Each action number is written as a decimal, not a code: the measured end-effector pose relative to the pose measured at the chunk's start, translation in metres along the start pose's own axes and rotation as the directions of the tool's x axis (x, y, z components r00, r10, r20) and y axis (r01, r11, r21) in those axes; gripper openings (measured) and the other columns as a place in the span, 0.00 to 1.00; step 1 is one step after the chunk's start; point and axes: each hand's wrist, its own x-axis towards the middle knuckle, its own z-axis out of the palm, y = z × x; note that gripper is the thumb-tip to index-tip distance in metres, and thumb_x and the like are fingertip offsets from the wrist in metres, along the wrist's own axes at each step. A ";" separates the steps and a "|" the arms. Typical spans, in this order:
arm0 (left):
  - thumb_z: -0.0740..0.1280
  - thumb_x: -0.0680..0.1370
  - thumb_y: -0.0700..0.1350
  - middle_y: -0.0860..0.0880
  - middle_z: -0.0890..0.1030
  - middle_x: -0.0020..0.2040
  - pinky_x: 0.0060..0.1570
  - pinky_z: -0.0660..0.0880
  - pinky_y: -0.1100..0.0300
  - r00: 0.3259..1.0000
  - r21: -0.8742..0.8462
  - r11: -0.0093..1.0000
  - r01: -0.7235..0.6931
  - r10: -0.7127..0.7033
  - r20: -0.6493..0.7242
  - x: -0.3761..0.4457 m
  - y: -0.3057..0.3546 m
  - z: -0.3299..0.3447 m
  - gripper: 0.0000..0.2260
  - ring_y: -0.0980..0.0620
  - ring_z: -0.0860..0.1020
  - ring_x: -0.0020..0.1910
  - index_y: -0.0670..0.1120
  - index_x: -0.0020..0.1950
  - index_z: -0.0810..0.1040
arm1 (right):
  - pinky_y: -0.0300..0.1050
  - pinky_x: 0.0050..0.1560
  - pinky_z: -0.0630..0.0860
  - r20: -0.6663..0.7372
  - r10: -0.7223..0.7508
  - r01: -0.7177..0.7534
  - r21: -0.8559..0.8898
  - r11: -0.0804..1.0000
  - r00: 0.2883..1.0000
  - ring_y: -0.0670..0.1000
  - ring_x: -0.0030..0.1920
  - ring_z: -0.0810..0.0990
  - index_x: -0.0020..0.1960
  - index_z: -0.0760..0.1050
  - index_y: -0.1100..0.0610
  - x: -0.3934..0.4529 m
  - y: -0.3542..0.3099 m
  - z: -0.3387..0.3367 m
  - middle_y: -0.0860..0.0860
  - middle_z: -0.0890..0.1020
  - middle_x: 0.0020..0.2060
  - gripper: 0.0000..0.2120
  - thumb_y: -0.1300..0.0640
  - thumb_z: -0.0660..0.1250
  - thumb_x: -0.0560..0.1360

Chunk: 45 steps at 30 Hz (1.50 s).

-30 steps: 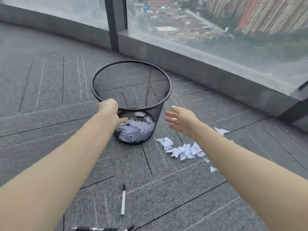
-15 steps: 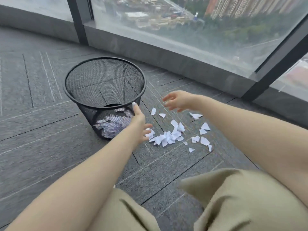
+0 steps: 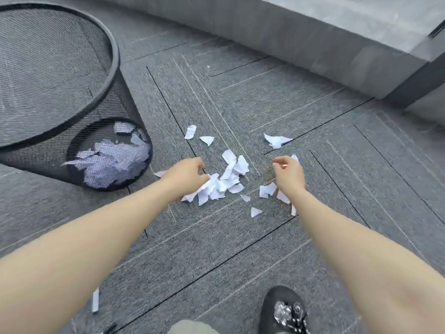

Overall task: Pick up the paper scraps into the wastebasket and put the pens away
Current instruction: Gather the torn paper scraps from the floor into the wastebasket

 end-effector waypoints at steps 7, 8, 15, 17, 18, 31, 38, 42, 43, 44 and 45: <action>0.59 0.80 0.45 0.44 0.72 0.67 0.55 0.73 0.53 0.998 -0.099 0.994 0.045 -0.050 -0.048 0.069 0.040 0.029 0.17 0.45 0.76 0.58 0.44 0.68 0.69 | 0.53 0.62 0.66 -0.059 -0.112 0.096 -0.222 0.970 0.992 0.59 0.63 0.70 0.62 0.74 0.52 0.096 -0.011 -0.012 0.56 0.72 0.63 0.16 0.50 0.64 0.75; 0.57 0.80 0.44 0.43 0.71 0.67 0.52 0.73 0.54 0.995 -0.106 0.992 0.062 -0.070 -0.068 0.078 0.041 0.031 0.16 0.43 0.77 0.55 0.44 0.68 0.69 | 0.54 0.64 0.65 -0.012 -0.100 0.093 -0.262 0.960 0.995 0.59 0.65 0.69 0.63 0.73 0.51 0.104 -0.011 -0.010 0.56 0.71 0.64 0.17 0.49 0.64 0.75; 0.57 0.80 0.39 0.39 0.66 0.66 0.59 0.71 0.49 0.885 -0.312 0.914 0.260 -0.355 -0.303 0.125 0.028 0.023 0.16 0.38 0.73 0.59 0.41 0.67 0.66 | 0.55 0.63 0.64 0.009 -0.125 0.122 -0.289 0.950 0.992 0.60 0.64 0.69 0.58 0.73 0.51 0.119 -0.003 -0.005 0.55 0.72 0.61 0.16 0.50 0.69 0.72; 0.59 0.79 0.41 0.39 0.64 0.68 0.62 0.68 0.49 0.834 -0.361 0.869 0.338 -0.455 -0.313 0.137 0.019 0.013 0.16 0.38 0.71 0.63 0.41 0.68 0.65 | 0.54 0.59 0.68 -0.009 -0.134 0.127 -0.259 0.958 0.991 0.60 0.60 0.72 0.56 0.74 0.53 0.120 0.000 -0.005 0.56 0.76 0.58 0.16 0.50 0.70 0.71; 0.59 0.79 0.40 0.39 0.62 0.69 0.62 0.68 0.49 0.820 -0.374 0.848 0.375 -0.492 -0.292 0.142 0.013 0.008 0.17 0.38 0.70 0.64 0.41 0.68 0.65 | 0.54 0.57 0.70 0.001 -0.131 0.127 -0.230 0.965 0.991 0.60 0.58 0.74 0.56 0.73 0.54 0.120 0.001 -0.004 0.55 0.77 0.56 0.16 0.50 0.70 0.71; 0.64 0.77 0.44 0.40 0.73 0.62 0.58 0.72 0.49 0.756 -0.399 0.811 0.427 -0.562 -0.336 0.169 -0.015 -0.001 0.10 0.39 0.74 0.58 0.42 0.56 0.74 | 0.52 0.51 0.71 0.017 -0.082 0.083 -0.165 0.983 0.997 0.61 0.53 0.75 0.40 0.78 0.56 0.107 -0.002 -0.002 0.56 0.77 0.51 0.05 0.56 0.67 0.71; 0.64 0.78 0.47 0.42 0.79 0.55 0.53 0.76 0.50 0.756 -0.472 0.790 0.391 -0.568 -0.325 0.169 -0.009 0.002 0.07 0.41 0.77 0.49 0.45 0.50 0.77 | 0.52 0.50 0.71 0.003 -0.084 0.083 0.065 0.994 0.996 0.54 0.44 0.75 0.39 0.70 0.52 0.099 0.007 -0.010 0.42 0.73 0.33 0.06 0.57 0.66 0.73; 0.65 0.77 0.43 0.45 0.76 0.38 0.30 0.65 0.61 0.880 -0.565 0.782 0.263 -0.435 -0.192 0.163 0.008 -0.007 0.02 0.52 0.67 0.29 0.46 0.44 0.75 | 0.41 0.37 0.69 0.046 0.009 -0.021 0.265 0.964 0.999 0.46 0.37 0.73 0.52 0.72 0.54 0.093 0.021 -0.024 0.43 0.72 0.36 0.08 0.57 0.66 0.74; 0.66 0.76 0.42 0.47 0.74 0.35 0.29 0.63 0.62 0.902 -0.554 0.784 0.280 -0.412 -0.127 0.162 0.013 -0.008 0.02 0.53 0.65 0.28 0.46 0.43 0.76 | 0.44 0.40 0.72 0.073 0.000 -0.015 0.203 0.979 0.997 0.46 0.37 0.73 0.54 0.72 0.52 0.091 0.024 -0.024 0.43 0.72 0.35 0.09 0.56 0.67 0.74; 0.67 0.76 0.42 0.48 0.73 0.35 0.29 0.63 0.62 0.917 -0.521 0.798 0.302 -0.392 -0.068 0.160 0.017 -0.009 0.02 0.54 0.65 0.28 0.45 0.43 0.76 | 0.49 0.47 0.73 0.089 -0.014 0.005 0.105 0.994 0.996 0.47 0.39 0.74 0.54 0.73 0.50 0.089 0.026 -0.024 0.42 0.73 0.36 0.10 0.55 0.67 0.74; 0.68 0.76 0.42 0.48 0.74 0.37 0.31 0.66 0.62 0.929 -0.463 0.828 0.316 -0.370 -0.029 0.158 0.020 -0.007 0.02 0.53 0.66 0.30 0.45 0.44 0.76 | 0.53 0.54 0.72 0.099 -0.027 0.027 0.005 1.000 0.995 0.48 0.43 0.75 0.54 0.74 0.49 0.087 0.026 -0.023 0.42 0.74 0.37 0.10 0.54 0.67 0.73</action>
